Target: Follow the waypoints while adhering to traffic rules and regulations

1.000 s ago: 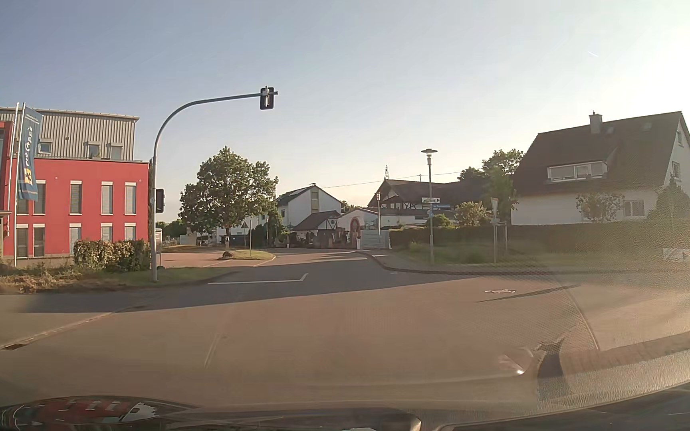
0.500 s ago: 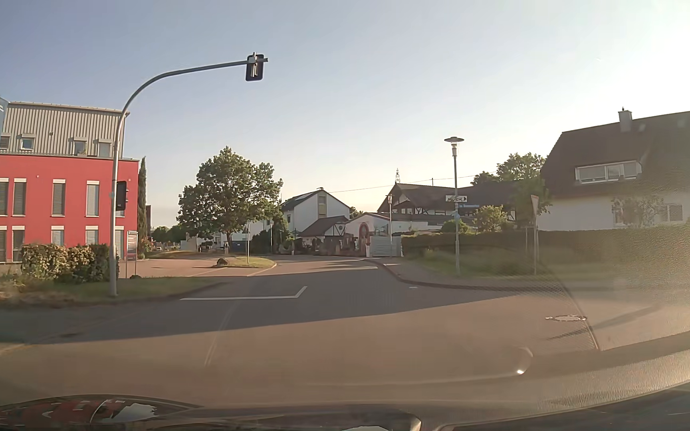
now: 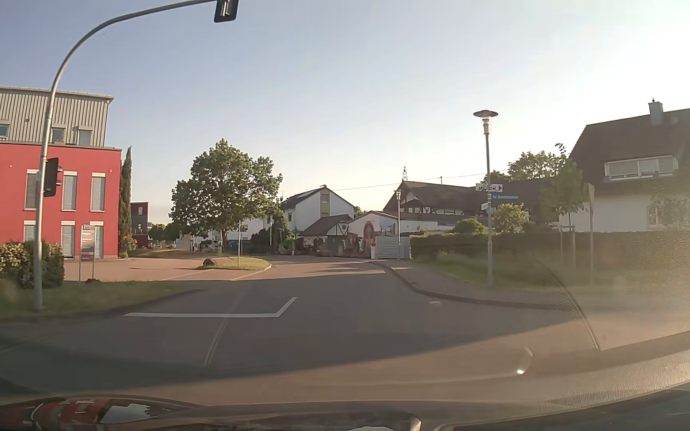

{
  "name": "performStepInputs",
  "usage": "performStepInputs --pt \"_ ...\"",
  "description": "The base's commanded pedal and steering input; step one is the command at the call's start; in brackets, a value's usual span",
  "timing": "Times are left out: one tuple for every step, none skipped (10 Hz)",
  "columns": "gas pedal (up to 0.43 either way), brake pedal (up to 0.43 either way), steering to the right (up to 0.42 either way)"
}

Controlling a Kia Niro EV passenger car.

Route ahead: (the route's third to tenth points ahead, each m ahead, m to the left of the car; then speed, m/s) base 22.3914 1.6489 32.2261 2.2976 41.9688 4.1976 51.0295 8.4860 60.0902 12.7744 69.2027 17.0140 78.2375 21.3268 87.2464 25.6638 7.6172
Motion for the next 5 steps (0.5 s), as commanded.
performStepInputs --pt "0.157 0.0 -0.006" --pt "0.15 0.0 -0.006" --pt "0.15 0.0 -0.006" --pt "0.138 0.0 -0.006" --pt "0.138 0.0 -0.005"
